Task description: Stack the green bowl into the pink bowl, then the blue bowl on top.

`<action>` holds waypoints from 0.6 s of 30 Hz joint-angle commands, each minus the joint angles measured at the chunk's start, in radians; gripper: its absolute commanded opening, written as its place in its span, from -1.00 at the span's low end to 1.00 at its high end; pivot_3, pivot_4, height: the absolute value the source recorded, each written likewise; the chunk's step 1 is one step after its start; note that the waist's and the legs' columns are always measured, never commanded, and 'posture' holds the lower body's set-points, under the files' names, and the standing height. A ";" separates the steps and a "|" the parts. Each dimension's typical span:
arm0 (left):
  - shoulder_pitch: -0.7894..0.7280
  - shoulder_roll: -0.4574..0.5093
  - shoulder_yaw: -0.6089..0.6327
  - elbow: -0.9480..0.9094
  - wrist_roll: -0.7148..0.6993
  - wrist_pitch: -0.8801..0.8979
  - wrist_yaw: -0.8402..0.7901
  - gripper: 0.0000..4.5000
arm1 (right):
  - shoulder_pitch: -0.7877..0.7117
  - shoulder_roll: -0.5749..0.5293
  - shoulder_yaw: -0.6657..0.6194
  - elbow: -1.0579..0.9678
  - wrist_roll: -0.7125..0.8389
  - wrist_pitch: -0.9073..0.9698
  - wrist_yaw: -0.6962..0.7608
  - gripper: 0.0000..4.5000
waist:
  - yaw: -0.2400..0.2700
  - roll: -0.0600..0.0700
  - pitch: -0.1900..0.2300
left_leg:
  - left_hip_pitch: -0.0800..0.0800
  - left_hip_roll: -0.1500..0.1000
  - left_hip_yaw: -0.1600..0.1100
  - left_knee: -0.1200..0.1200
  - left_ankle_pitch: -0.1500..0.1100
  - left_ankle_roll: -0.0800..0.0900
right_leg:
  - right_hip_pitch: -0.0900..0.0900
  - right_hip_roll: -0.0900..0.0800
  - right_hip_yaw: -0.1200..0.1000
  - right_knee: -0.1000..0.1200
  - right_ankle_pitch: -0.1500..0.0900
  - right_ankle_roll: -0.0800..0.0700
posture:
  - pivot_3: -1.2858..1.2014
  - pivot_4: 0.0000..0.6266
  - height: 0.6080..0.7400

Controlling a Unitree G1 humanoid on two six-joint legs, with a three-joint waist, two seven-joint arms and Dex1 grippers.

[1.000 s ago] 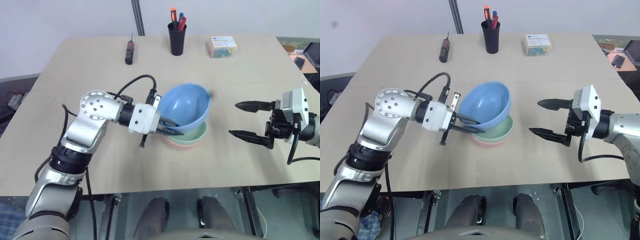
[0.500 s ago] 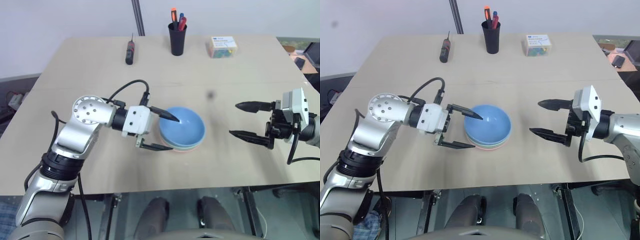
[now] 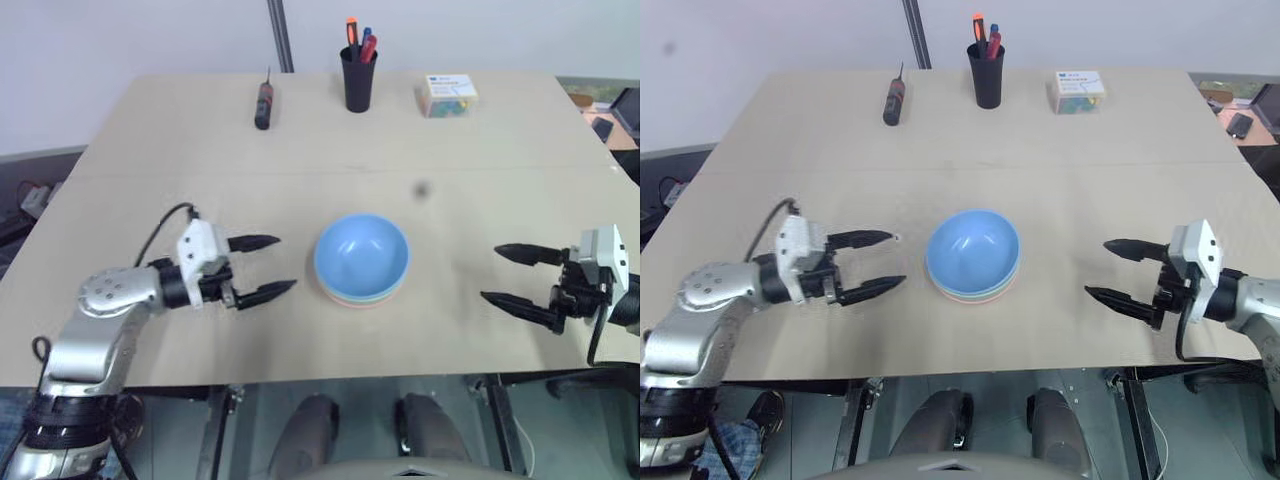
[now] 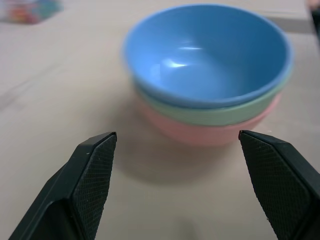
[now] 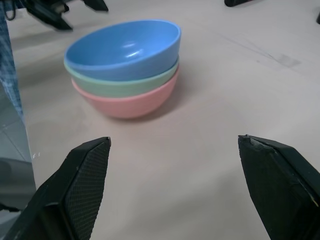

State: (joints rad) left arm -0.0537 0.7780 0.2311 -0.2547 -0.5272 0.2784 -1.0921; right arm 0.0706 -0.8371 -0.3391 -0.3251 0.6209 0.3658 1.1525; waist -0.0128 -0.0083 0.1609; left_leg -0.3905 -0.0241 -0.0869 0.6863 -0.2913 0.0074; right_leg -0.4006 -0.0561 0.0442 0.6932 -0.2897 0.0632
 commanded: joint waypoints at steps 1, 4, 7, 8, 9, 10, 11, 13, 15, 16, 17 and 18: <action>0.056 -0.027 0.096 -0.055 -0.080 -0.014 0.011 0.84 | 0.001 0.015 -0.047 0.025 0.013 -0.085 0.047 0.92 | -0.001 0.001 0.001 | 0.003 0.000 0.000 -0.001 0.000 0.000 | 0.003 0.000 0.000 0.000 0.000 0.000 | 0.03 -0.52 1.00; 0.091 -0.041 0.140 -0.041 -0.107 -0.024 0.009 0.84 | -0.011 0.033 -0.053 0.063 0.003 -0.159 0.076 0.92 | -0.001 0.001 0.001 | 0.011 0.001 0.001 -0.003 0.000 0.000 | 0.011 0.001 0.001 -0.002 0.000 0.000 | 0.03 -0.52 1.00; 0.118 -0.057 0.160 -0.008 -0.071 -0.107 -0.010 0.84 | -0.024 0.043 -0.057 0.088 0.007 -0.207 0.096 0.92 | -0.001 0.001 0.001 | 0.012 0.001 0.001 -0.003 0.000 0.000 | 0.012 0.001 0.000 -0.003 0.000 0.000 | 0.03 -0.52 1.00; 0.130 -0.054 0.163 -0.002 -0.071 -0.110 -0.016 0.84 | -0.025 0.043 -0.058 0.092 0.010 -0.216 0.101 0.92 | -0.001 0.001 0.001 | 0.012 0.001 0.001 -0.003 0.000 0.000 | 0.013 0.001 0.000 -0.003 0.000 0.000 | 0.03 -0.52 1.00; 0.144 -0.054 0.168 0.003 -0.078 -0.110 -0.023 0.84 | -0.025 0.041 -0.056 0.095 0.013 -0.220 0.111 0.92 | -0.001 0.001 0.001 | 0.012 0.001 0.001 -0.003 0.000 0.000 | 0.013 0.001 0.000 -0.004 0.000 0.000 | 0.03 -0.52 1.00; 0.152 -0.055 0.171 0.008 -0.082 -0.113 -0.026 0.84 | -0.023 0.037 -0.055 0.097 0.014 -0.222 0.118 0.92 | -0.001 0.001 0.001 | 0.012 0.001 0.000 -0.003 0.000 0.000 | 0.013 0.001 0.000 -0.004 0.000 0.000 | 0.03 -0.52 1.00; 0.155 -0.059 0.173 0.017 -0.081 -0.122 -0.026 0.84 | -0.016 0.037 -0.053 0.100 0.013 -0.230 0.127 0.92 | -0.001 0.001 0.001 | 0.012 0.001 0.000 -0.003 0.000 0.000 | 0.013 0.001 0.000 -0.004 0.000 0.000 | 0.03 -0.52 1.00; 0.160 -0.065 0.172 0.038 -0.075 -0.139 -0.032 0.84 | 0.004 0.044 -0.051 0.109 0.005 -0.255 0.142 0.92 | 0.000 0.001 0.001 | 0.012 0.001 0.000 -0.004 0.000 0.000 | 0.013 0.000 0.000 -0.005 0.000 0.000 | 0.03 -0.52 1.00; 0.165 -0.072 0.164 0.062 -0.056 -0.171 -0.040 0.84 | 0.018 0.061 -0.050 0.122 -0.003 -0.281 0.144 0.92 | 0.001 0.001 0.001 | 0.011 0.001 -0.001 -0.004 -0.001 0.000 | 0.014 0.000 -0.001 -0.007 0.000 0.000 | 0.03 -0.52 1.00; 0.166 -0.075 0.162 0.069 -0.052 -0.182 -0.042 0.84 | 0.021 0.069 -0.050 0.128 -0.006 -0.289 0.138 0.92 | 0.001 0.001 0.001 | 0.012 0.001 -0.002 -0.005 -0.001 0.000 | 0.015 0.000 -0.002 -0.009 0.000 0.000 | 0.03 -0.52 1.00; 0.166 -0.076 0.159 0.073 -0.051 -0.186 -0.042 0.84 | 0.025 0.070 -0.047 0.132 -0.010 -0.293 0.137 0.92 | 0.000 0.001 0.001 | 0.012 0.001 -0.002 -0.005 -0.001 0.000 | 0.015 0.000 -0.002 -0.009 0.000 0.000 | 0.03 -0.52 1.00; 0.166 -0.076 0.158 0.075 -0.052 -0.189 -0.043 0.84 | 0.029 0.069 -0.044 0.135 -0.013 -0.296 0.136 0.92 | 0.000 0.001 0.001 | 0.012 0.001 -0.002 -0.005 -0.001 0.001 | 0.016 0.000 -0.002 -0.011 0.000 0.000 | 0.03 -0.52 1.00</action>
State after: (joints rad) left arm 0.1145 0.7009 0.3760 -0.1755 -0.5781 0.1187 -1.1292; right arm 0.0958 -0.7670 -0.3631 -0.1839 0.6056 0.0979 1.2873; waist -0.0124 -0.0074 0.1616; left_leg -0.3789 -0.0228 -0.0887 0.6813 -0.2924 0.0082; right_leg -0.3845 -0.0560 0.0420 0.6817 -0.2898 0.0630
